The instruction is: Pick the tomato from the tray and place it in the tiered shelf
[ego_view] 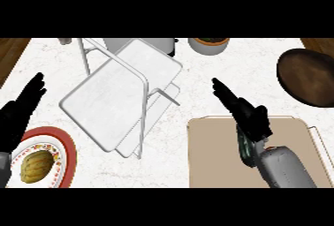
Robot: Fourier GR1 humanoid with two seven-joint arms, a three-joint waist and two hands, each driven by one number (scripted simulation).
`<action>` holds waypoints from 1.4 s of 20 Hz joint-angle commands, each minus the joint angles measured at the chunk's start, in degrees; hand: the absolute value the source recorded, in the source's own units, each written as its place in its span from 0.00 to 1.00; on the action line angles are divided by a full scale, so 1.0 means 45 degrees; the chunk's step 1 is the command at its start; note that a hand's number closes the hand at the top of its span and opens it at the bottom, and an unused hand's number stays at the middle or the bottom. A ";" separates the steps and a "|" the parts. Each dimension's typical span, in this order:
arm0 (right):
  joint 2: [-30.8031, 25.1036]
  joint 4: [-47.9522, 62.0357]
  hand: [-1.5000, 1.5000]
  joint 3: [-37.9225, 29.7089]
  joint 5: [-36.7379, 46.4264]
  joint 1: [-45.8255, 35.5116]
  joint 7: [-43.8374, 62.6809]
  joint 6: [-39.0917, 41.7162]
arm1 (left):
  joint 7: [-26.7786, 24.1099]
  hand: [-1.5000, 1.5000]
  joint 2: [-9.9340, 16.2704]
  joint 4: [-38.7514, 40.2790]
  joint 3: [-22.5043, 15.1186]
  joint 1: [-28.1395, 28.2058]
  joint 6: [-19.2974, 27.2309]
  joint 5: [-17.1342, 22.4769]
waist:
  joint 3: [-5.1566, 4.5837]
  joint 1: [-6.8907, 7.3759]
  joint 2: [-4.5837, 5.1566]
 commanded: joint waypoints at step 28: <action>-0.5256 -0.7238 0.00 -0.6183 0.4889 1.1495 -0.3232 -0.2392 | -0.1537 0.50 -0.2943 0.1554 -0.1863 0.1550 -0.0547 -0.0412 | -0.0073 -0.0092 -0.0213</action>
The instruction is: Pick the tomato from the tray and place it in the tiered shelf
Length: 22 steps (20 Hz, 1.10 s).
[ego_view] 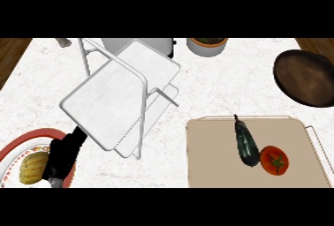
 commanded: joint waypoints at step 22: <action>0.3138 -0.2136 0.00 0.7099 1.3294 -0.3514 1.4017 0.2418 | -0.0177 0.50 -0.0600 0.1559 0.0476 -0.1296 -0.0784 -0.0660 | 0.0050 0.0242 0.0016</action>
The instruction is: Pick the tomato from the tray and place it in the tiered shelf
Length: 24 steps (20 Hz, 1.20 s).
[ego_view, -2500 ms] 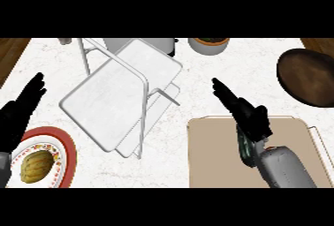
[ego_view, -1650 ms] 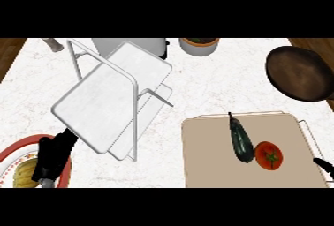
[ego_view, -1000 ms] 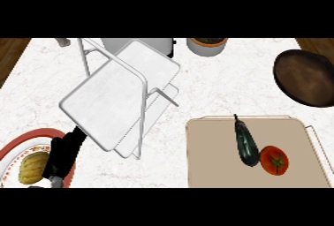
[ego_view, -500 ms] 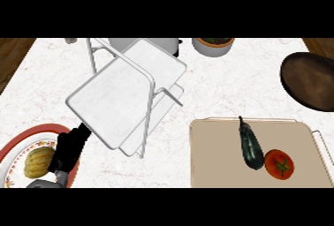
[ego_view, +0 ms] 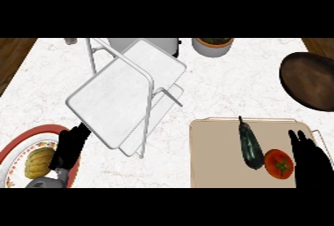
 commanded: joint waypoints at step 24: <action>0.1594 0.3711 0.00 -0.0465 0.2814 -0.0475 -0.0024 -0.1063 | 0.0132 0.50 -0.0990 -0.0735 0.1481 0.0945 -0.1360 -0.1308 | 0.0015 -0.0141 -0.0037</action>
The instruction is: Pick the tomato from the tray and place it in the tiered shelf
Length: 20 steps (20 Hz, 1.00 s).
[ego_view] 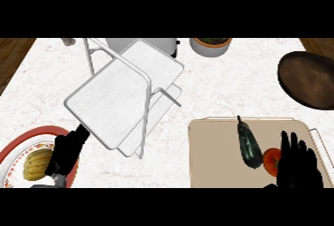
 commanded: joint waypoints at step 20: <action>-0.0354 0.3704 1.00 -0.1969 -0.0671 -0.1872 -0.3706 -0.1252 | -0.0693 0.50 -0.0949 0.1200 0.0885 -0.0470 -0.0685 -0.1094 | 0.0007 -0.0011 0.0004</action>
